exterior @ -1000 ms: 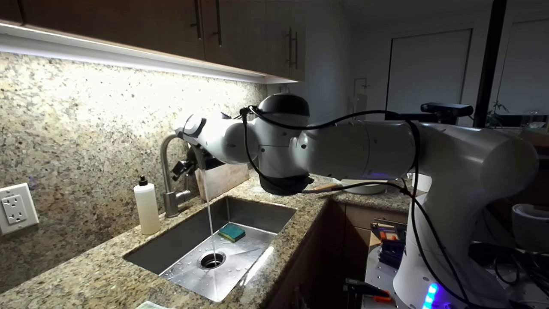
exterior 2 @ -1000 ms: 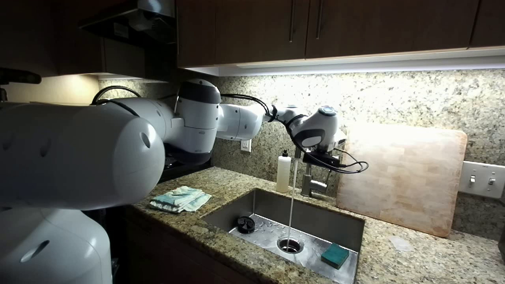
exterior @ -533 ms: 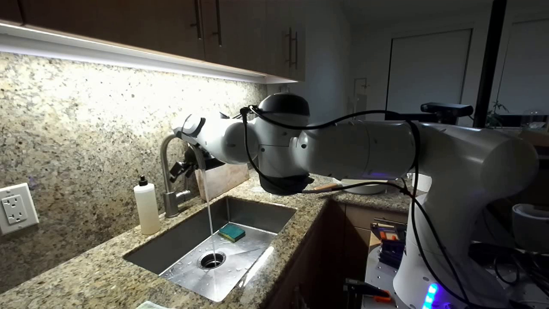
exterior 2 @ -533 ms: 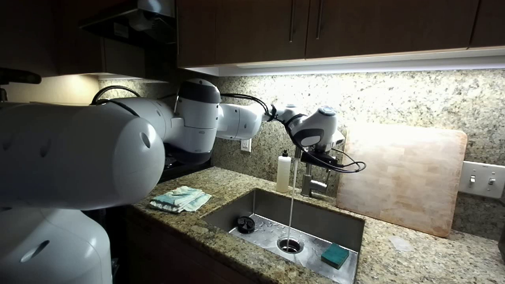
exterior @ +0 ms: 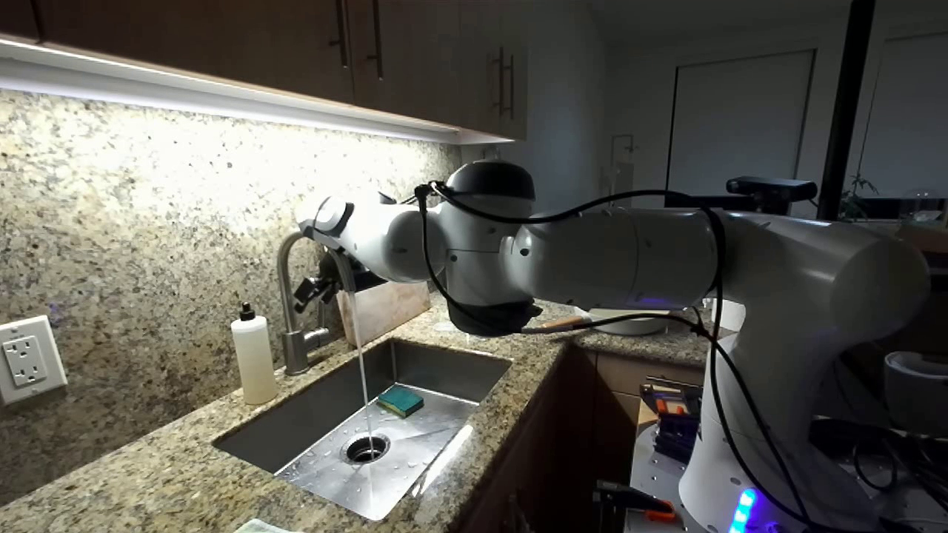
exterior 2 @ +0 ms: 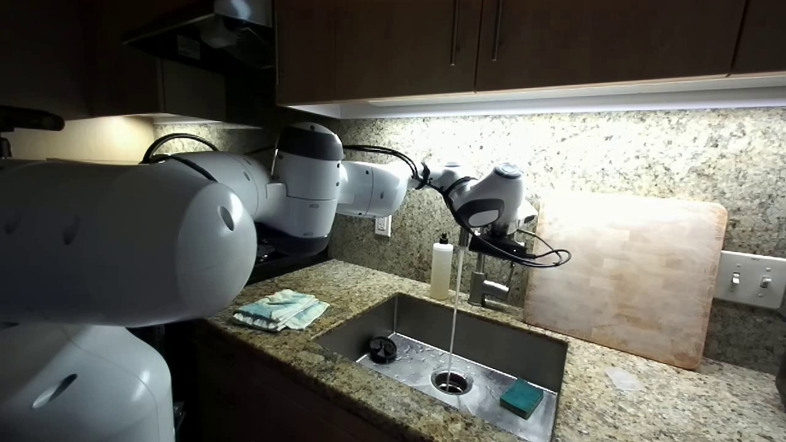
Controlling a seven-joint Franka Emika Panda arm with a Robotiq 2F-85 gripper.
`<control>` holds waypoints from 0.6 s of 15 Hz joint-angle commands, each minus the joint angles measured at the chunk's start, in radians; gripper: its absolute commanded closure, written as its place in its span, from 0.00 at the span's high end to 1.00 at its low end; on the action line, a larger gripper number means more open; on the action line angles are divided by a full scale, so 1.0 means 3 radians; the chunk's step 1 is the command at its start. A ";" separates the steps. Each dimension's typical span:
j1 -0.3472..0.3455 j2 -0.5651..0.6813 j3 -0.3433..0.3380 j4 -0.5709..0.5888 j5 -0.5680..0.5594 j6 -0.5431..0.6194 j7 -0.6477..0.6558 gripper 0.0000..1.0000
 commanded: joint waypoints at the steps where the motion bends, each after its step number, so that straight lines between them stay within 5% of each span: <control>1: 0.0002 0.0000 -0.0011 0.0020 -0.0210 0.0055 0.0200 1.00; 9: 0.0002 0.0000 -0.0031 -0.0001 -0.0168 -0.0025 0.0124 1.00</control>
